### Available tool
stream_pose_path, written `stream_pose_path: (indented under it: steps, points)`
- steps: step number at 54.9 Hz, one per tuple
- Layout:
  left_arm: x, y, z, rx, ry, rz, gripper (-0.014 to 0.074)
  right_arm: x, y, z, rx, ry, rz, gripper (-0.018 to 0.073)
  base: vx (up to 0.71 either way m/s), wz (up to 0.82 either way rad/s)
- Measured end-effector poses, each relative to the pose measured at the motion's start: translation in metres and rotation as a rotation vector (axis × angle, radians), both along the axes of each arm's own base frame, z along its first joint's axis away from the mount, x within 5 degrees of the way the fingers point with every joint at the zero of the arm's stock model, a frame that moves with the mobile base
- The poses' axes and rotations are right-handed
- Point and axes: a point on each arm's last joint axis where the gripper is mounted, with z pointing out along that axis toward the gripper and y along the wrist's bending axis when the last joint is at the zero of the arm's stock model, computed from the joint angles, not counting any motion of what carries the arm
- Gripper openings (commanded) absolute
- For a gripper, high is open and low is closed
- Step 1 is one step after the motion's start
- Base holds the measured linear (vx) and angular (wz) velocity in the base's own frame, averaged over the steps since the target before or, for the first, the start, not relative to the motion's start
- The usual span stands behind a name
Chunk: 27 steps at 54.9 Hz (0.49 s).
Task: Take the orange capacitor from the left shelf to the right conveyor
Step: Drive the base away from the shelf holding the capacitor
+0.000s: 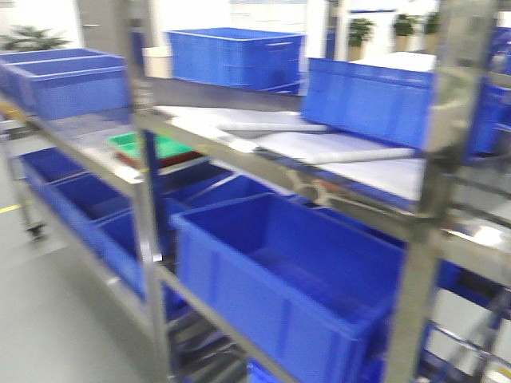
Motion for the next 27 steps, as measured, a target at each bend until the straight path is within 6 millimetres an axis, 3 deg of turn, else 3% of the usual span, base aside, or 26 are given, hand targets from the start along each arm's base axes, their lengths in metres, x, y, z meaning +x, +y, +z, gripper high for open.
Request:
stream_pose_path:
  steps: [27]
  points:
    - [0.0, 0.0, 0.0, 0.0, 0.0, 0.0, -0.0006, -0.0006, -0.0002, -0.0004, 0.001, 0.001, 0.001, 0.0209, -0.04, 0.51]
